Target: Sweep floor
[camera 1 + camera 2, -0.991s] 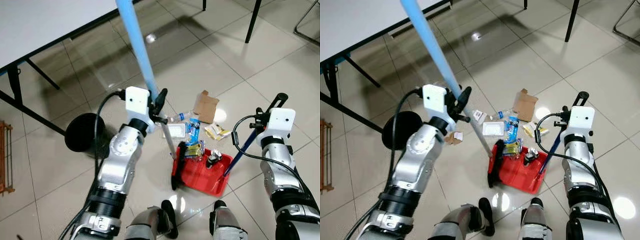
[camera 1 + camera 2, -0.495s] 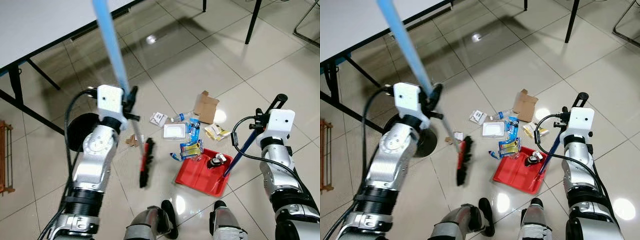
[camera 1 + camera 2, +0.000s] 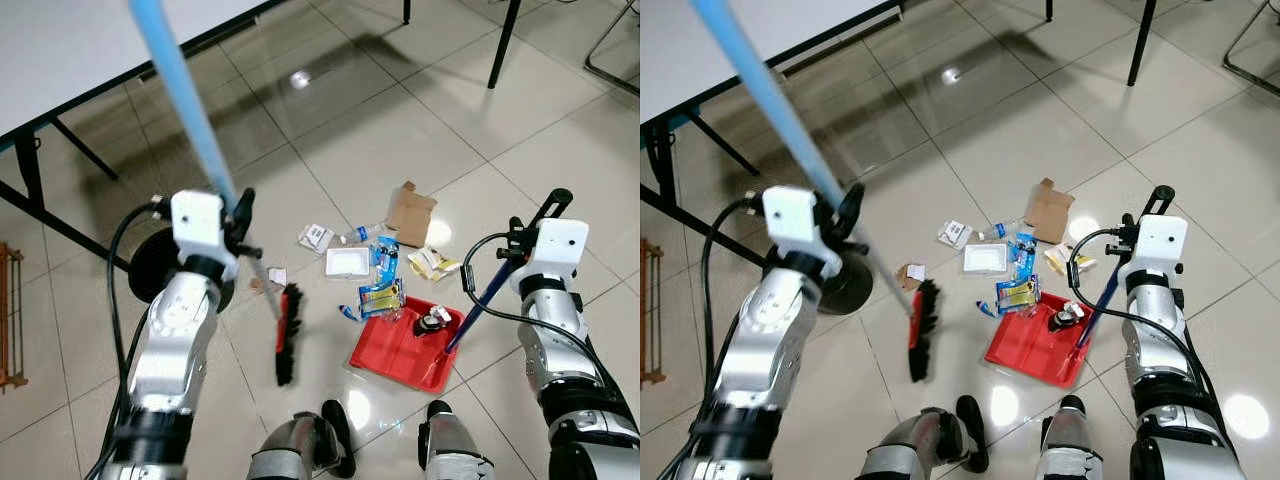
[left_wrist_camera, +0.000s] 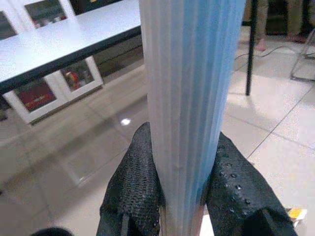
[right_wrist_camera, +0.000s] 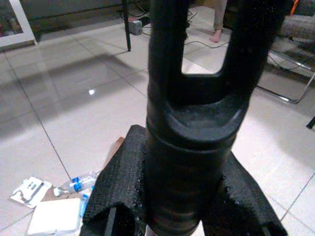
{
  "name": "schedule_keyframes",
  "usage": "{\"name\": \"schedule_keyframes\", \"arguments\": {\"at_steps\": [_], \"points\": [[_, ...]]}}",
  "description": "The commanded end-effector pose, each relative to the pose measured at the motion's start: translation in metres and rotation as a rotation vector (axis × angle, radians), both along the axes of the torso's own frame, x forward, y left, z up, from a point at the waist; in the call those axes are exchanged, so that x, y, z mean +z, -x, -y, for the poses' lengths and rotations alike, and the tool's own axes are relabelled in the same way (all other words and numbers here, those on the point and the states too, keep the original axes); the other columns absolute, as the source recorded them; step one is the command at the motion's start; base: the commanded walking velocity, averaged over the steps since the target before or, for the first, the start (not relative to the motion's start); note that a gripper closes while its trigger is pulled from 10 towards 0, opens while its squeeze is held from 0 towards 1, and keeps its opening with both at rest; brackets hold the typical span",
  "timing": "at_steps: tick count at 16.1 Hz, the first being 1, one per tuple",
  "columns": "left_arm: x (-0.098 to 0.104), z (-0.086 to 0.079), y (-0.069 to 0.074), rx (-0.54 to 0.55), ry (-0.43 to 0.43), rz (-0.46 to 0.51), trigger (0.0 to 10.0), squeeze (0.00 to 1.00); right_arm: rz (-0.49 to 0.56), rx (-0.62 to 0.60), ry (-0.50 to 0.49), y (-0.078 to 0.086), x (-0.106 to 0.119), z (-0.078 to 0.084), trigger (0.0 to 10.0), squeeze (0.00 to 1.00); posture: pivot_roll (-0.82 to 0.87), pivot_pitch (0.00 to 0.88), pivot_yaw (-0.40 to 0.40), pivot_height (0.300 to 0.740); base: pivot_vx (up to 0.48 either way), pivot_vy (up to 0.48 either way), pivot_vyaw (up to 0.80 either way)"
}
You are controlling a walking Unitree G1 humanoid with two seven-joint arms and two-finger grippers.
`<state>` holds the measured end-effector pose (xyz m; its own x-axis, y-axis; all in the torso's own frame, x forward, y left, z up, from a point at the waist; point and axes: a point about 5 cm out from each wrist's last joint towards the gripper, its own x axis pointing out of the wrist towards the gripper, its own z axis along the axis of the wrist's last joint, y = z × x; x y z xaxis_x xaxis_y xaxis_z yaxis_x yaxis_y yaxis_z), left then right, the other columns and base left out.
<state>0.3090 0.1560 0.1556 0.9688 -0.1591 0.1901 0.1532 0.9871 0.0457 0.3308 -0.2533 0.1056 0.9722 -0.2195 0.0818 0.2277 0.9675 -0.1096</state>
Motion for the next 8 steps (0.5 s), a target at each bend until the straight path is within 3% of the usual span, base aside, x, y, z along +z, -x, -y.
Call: {"name": "schedule_keyframes", "arguments": {"at_steps": [1, 8], "points": [[0.002, -0.012, 0.006, 0.048, -0.012, 0.01, 10.0, 0.0, -0.016, 0.012, -0.023, 0.003, -0.006, -0.005, 10.0, 0.0, -0.15, 0.247, 0.21, 0.74, 0.0, 0.0, 0.0], [-0.017, -0.018, 0.021, 0.092, -0.038, -0.046, 10.0, 0.0, 0.081, 0.078, -0.085, 0.001, 0.02, -0.025, 10.0, 0.0, -0.17, 0.239, 0.191, 0.74, 0.0, 0.0, 0.0]]}}
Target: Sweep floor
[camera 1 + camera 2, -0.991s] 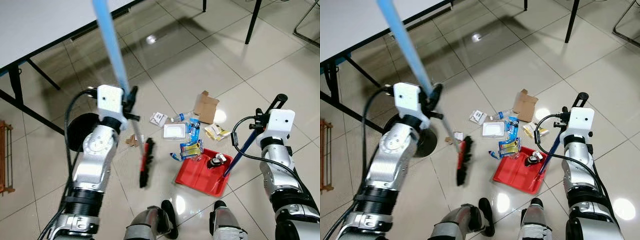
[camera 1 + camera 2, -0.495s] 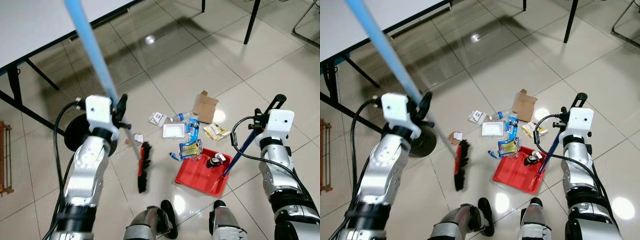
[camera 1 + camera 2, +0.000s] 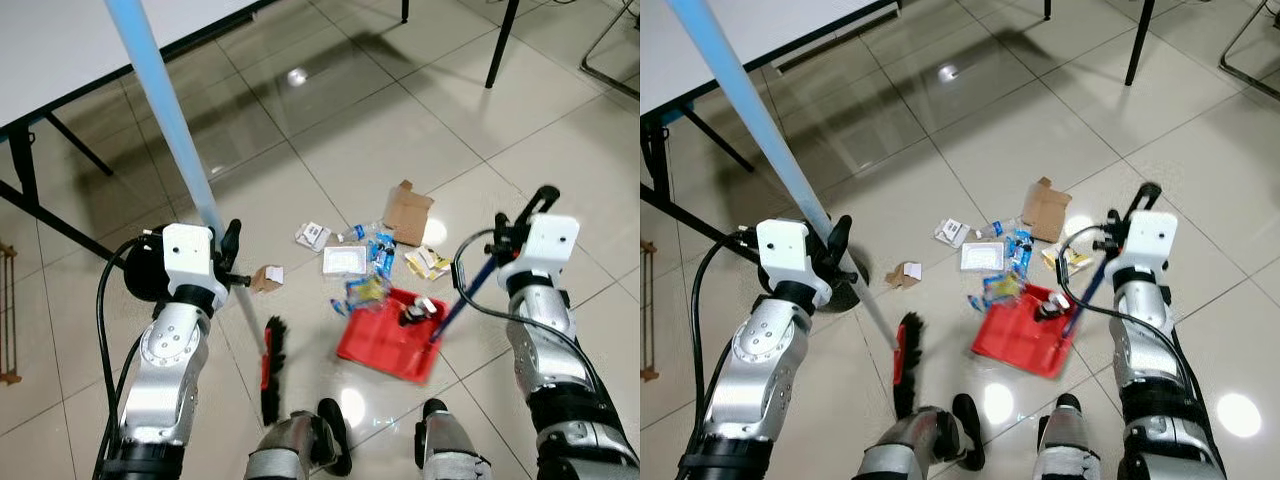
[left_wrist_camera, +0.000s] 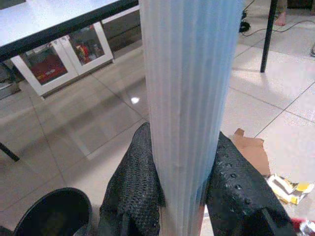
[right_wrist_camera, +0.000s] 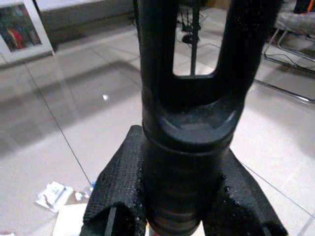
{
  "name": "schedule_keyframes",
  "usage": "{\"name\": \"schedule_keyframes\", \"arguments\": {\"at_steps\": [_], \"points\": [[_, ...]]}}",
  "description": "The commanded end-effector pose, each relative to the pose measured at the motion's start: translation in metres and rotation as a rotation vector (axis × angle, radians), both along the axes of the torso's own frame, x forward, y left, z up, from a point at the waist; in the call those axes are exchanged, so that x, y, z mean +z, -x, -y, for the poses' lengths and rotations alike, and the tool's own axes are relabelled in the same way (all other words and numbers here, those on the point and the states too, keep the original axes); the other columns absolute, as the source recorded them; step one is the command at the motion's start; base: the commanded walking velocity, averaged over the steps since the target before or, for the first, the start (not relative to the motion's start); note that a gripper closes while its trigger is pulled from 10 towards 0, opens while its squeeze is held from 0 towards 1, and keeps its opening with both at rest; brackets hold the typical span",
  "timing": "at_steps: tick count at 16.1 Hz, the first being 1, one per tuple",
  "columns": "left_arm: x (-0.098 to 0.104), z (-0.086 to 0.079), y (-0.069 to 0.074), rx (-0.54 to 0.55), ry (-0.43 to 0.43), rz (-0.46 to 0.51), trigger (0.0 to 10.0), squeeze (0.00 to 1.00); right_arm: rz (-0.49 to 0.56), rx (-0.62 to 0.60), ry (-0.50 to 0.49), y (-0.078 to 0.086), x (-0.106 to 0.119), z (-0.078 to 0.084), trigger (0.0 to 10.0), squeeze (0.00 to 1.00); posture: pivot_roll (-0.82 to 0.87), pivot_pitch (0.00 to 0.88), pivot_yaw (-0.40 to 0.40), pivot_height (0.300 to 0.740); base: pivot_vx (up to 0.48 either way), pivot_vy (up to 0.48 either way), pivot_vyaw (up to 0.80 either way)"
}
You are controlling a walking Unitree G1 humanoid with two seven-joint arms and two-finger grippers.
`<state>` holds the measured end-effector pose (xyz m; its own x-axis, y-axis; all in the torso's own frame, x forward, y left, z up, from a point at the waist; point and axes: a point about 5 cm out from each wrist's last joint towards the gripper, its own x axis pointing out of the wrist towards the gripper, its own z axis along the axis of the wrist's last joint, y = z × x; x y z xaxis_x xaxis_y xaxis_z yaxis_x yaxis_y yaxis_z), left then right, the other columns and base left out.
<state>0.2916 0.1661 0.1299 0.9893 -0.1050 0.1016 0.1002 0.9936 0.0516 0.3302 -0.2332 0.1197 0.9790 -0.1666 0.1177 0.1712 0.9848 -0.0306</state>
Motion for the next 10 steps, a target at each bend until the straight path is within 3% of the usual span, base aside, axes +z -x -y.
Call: {"name": "schedule_keyframes", "arguments": {"at_steps": [1, 10], "points": [[0.009, -0.008, 0.004, 0.033, -0.023, 0.041, 10.0, 0.0, 0.035, 0.018, -0.017, 0.0, 0.007, -0.005, 10.0, 0.0, -0.17, 0.239, 0.191, 0.74, 0.0, 0.0, 0.0], [0.008, -0.003, 0.003, 0.06, -0.02, 0.034, 10.0, 0.0, 0.072, 0.084, -0.028, 0.014, 0.036, -0.015, 10.0, 0.0, -0.19, 0.246, 0.18, 0.74, 0.0, 0.0, 0.0]]}}
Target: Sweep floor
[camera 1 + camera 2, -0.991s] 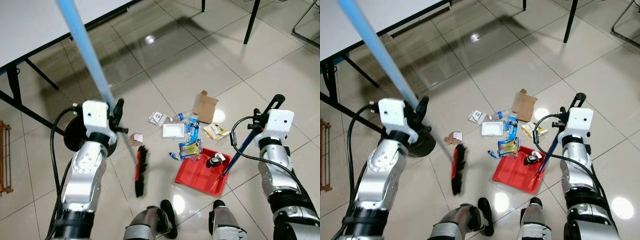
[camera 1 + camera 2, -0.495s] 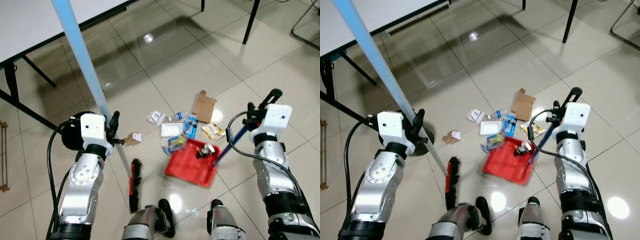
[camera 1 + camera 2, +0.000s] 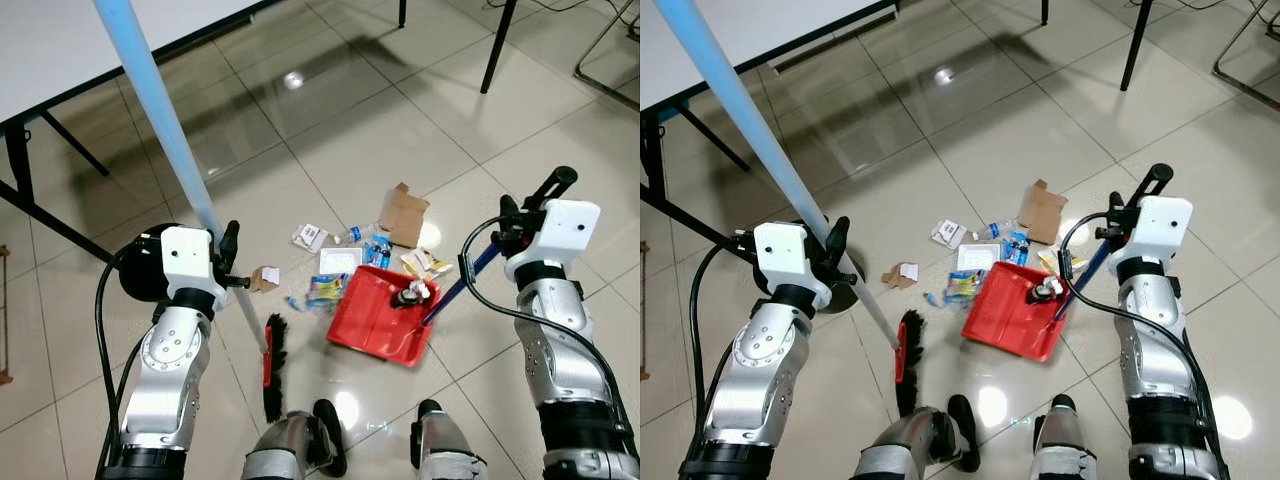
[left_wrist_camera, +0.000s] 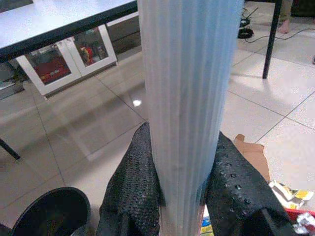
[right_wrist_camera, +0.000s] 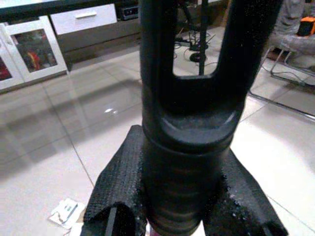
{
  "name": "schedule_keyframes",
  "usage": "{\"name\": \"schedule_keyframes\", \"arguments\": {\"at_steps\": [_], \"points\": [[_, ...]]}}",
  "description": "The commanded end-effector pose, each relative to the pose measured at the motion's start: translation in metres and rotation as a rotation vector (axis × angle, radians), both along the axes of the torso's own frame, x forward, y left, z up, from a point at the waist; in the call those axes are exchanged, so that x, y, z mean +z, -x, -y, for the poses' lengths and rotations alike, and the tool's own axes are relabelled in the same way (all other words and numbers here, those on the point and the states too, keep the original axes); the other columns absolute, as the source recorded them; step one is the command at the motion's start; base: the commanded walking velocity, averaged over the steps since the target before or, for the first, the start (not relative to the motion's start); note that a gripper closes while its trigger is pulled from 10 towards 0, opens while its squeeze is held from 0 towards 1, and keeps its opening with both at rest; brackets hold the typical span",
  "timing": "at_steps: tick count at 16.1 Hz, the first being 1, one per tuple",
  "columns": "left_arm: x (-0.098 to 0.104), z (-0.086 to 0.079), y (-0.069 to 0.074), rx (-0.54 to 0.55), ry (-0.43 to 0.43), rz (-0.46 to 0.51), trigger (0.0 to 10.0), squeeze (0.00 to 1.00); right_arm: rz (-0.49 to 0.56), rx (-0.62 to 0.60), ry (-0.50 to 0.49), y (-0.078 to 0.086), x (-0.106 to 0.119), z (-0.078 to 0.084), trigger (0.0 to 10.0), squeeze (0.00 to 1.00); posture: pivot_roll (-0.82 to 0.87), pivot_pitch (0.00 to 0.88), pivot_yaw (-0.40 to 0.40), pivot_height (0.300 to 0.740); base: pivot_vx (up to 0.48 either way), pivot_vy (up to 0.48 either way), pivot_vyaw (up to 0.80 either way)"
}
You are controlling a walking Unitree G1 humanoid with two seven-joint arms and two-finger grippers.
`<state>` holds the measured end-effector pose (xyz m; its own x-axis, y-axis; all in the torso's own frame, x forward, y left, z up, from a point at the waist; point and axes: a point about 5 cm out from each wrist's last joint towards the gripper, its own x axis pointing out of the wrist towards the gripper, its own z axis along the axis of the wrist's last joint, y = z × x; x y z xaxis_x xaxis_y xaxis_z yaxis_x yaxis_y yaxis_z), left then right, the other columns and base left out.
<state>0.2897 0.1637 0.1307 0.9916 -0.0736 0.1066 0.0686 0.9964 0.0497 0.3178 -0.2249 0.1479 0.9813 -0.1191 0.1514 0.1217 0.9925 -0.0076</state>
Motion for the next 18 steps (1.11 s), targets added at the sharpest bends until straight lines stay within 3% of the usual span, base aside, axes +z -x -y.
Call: {"name": "schedule_keyframes", "arguments": {"at_steps": [1, 6, 18], "points": [[0.008, -0.005, 0.001, 0.036, -0.022, 0.029, 10.0, 0.0, 0.037, 0.047, -0.009, 0.003, 0.01, -0.009, 10.0, 0.0, -0.19, 0.246, 0.178, 0.74, 0.0, 0.0, 0.0], [0.008, -0.002, 0.002, 0.038, -0.019, 0.025, 10.0, 0.0, 0.036, 0.105, 0.0, 0.011, 0.017, -0.025, 10.0, 0.0, -0.19, 0.246, 0.176, 0.74, 0.0, 0.0, 0.11], [0.008, -0.002, -0.002, 0.042, -0.027, 0.013, 10.0, 0.0, 0.003, 0.092, 0.002, 0.011, 0.017, -0.024, 10.0, 0.0, -0.19, 0.236, 0.18, 0.74, 0.0, 0.0, 0.8]]}}
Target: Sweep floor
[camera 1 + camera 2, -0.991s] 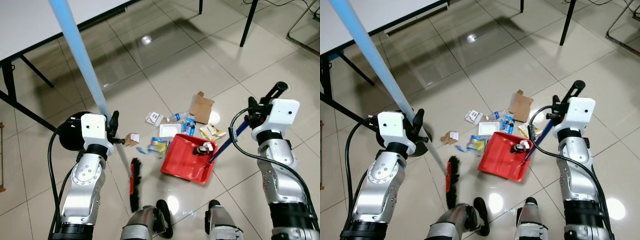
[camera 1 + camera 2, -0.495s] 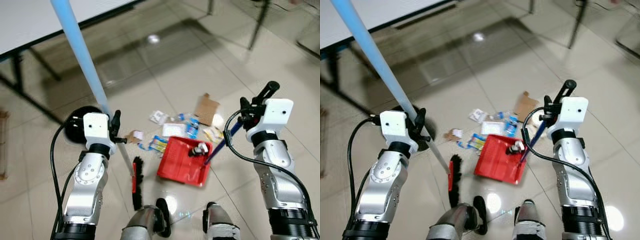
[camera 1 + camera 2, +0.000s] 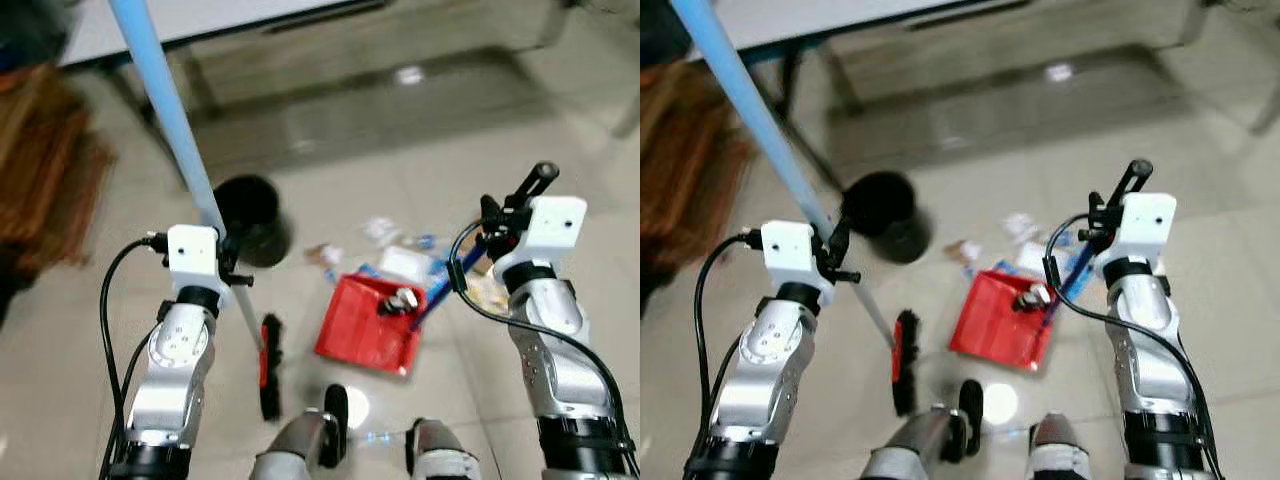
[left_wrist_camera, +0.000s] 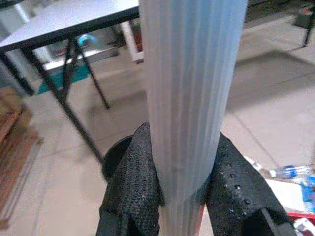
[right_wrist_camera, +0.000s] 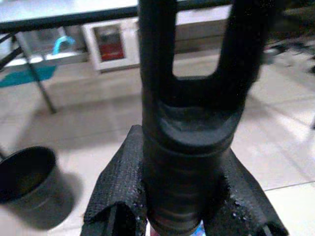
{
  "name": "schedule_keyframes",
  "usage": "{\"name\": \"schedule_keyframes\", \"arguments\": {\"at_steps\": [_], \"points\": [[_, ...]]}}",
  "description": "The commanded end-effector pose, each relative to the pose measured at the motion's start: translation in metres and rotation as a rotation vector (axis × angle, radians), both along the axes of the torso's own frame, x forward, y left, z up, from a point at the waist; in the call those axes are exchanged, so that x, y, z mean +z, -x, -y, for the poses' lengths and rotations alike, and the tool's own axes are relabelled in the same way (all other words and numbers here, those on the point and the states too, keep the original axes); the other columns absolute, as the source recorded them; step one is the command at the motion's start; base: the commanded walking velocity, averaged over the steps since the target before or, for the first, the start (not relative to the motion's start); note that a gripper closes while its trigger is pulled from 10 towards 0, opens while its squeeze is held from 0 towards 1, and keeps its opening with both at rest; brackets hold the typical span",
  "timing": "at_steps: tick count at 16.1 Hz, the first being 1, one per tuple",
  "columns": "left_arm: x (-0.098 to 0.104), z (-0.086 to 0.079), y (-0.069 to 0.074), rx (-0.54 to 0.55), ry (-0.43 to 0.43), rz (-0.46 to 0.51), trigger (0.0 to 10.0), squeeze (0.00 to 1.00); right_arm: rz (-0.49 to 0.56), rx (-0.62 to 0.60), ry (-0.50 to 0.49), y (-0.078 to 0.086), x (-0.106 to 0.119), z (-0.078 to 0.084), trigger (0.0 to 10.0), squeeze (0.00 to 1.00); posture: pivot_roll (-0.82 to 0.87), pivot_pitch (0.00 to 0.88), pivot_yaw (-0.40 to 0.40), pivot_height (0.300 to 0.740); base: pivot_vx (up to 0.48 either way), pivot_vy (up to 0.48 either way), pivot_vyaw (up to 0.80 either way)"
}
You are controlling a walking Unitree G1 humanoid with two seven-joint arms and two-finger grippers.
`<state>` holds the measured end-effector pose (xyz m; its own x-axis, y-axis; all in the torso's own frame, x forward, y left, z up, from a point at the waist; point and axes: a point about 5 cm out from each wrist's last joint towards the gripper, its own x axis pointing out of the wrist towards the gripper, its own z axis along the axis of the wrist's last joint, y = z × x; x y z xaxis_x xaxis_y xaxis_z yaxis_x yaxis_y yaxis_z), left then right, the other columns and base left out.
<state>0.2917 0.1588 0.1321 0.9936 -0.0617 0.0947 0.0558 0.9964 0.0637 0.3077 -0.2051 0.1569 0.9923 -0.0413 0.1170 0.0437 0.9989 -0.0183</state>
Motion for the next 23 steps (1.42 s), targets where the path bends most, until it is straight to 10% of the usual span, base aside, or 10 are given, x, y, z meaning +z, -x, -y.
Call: {"name": "schedule_keyframes", "arguments": {"at_steps": [1, 23], "points": [[0.007, -0.007, 0.0, 0.029, -0.012, 0.024, 10.0, 0.0, 0.038, 0.014, -0.008, 0.0, 0.008, -0.005, 10.0, 0.0, -0.19, 0.236, 0.18, 0.74, 0.0, 0.0, 0.8], [0.027, -0.012, -0.009, 0.055, 0.089, 0.031, 10.0, 0.0, 0.068, 0.015, -0.036, -0.002, 0.019, -0.006, 10.0, 0.0, -0.19, 0.228, 0.175, 0.74, 0.13, 0.0, 0.05]]}}
